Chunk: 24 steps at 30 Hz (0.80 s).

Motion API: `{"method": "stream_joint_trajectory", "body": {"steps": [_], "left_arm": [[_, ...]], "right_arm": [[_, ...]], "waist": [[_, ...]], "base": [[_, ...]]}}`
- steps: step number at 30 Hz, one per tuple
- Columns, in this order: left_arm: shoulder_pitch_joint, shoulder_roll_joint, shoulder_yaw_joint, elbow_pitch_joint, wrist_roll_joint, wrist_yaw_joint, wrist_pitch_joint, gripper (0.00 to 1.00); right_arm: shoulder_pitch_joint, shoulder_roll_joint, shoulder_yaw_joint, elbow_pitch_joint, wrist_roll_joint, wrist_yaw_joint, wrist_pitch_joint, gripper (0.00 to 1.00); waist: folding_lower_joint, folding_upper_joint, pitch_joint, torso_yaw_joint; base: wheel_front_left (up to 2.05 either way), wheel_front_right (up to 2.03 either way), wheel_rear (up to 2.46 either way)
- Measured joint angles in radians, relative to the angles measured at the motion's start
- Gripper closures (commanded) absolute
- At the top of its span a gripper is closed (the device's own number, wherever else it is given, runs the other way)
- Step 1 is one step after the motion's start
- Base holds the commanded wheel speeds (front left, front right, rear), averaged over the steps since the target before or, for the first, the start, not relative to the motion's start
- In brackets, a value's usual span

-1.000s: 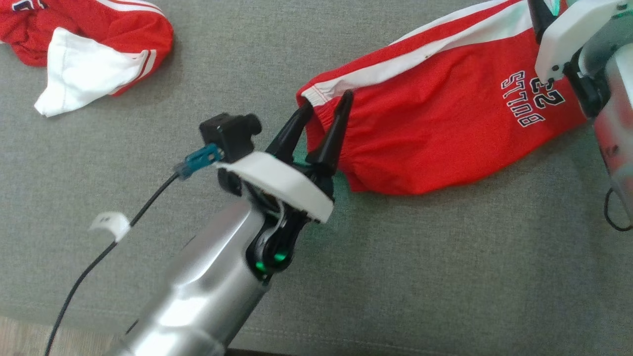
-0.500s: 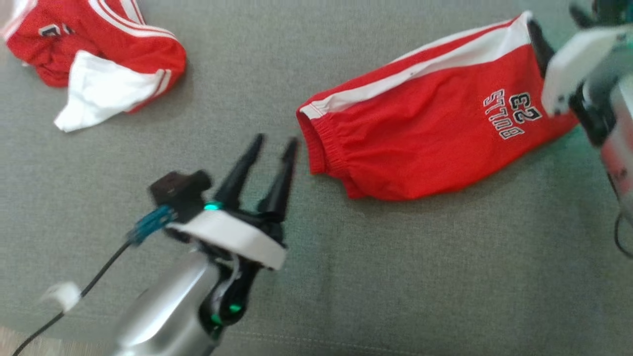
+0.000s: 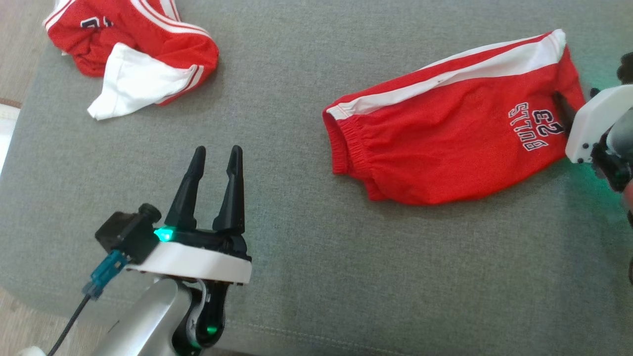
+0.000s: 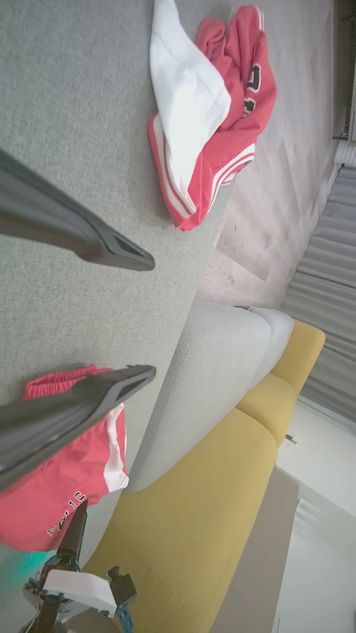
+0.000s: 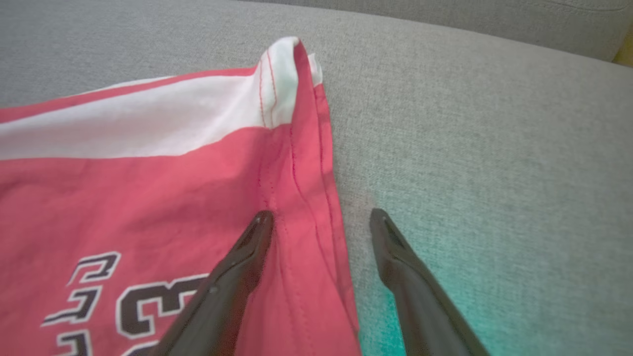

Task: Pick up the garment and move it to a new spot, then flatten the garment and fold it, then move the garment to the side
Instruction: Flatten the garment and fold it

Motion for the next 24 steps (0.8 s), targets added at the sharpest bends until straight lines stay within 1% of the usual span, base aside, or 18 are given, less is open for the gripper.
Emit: {"method": "stream_joint_trajectory", "body": {"steps": [1,2,3,4,5,6,13,18,24], "left_arm": [[0.002,0.000,0.002,-0.005,0.003,0.000,-0.003,0.00],[0.004,0.000,0.005,-0.006,0.009,0.001,-0.008,0.00],[0.006,0.001,0.009,-0.006,0.016,0.010,-0.008,0.00],[0.007,0.002,0.013,-0.006,0.026,0.014,-0.008,0.00],[0.008,0.004,0.014,-0.006,0.035,0.017,-0.008,0.00],[0.008,0.005,0.016,-0.006,0.041,0.017,-0.008,0.00],[0.009,0.004,0.028,-0.002,0.062,0.017,-0.017,0.00],[0.017,0.004,0.052,0.021,0.070,0.016,-0.017,0.00],[0.076,0.011,0.073,0.065,0.096,0.016,-0.019,0.00]], "right_arm": [[-0.001,0.000,-0.002,0.001,0.007,0.000,0.007,0.00],[-0.004,0.000,-0.002,0.000,0.010,0.000,0.015,0.07],[-0.007,0.000,-0.005,0.000,0.018,0.000,0.022,0.34],[-0.009,0.000,-0.010,0.001,0.028,0.000,0.030,0.56],[-0.009,0.001,-0.011,0.001,0.037,0.000,0.039,0.69],[-0.009,0.004,-0.011,0.000,0.044,0.000,0.046,1.00],[0.005,0.042,-0.007,-0.004,0.069,0.000,0.033,1.00],[0.043,0.086,-0.030,-0.007,0.107,0.000,-0.039,1.00],[0.088,0.118,-0.049,-0.011,0.128,0.000,-0.118,1.00]], "waist": [[-0.0001,0.0000,0.004,0.003],[-0.0001,0.0000,0.008,0.005],[-0.0001,0.0000,0.009,0.005],[-0.0001,0.0000,0.009,0.005],[-0.0001,0.0000,0.008,0.004],[-0.0001,0.0000,0.006,0.002],[-0.0001,0.0000,-0.019,-0.031],[-0.0001,0.0000,-0.063,-0.071],[-0.0002,0.0000,-0.125,-0.150]], "base": [[0.00,0.00,0.00],[0.00,0.00,0.00],[0.00,0.00,0.00],[0.00,0.00,0.00],[0.00,0.00,0.00],[0.00,0.00,0.00],[0.00,0.00,0.00],[0.00,0.00,0.00],[0.00,0.00,0.00]]}}
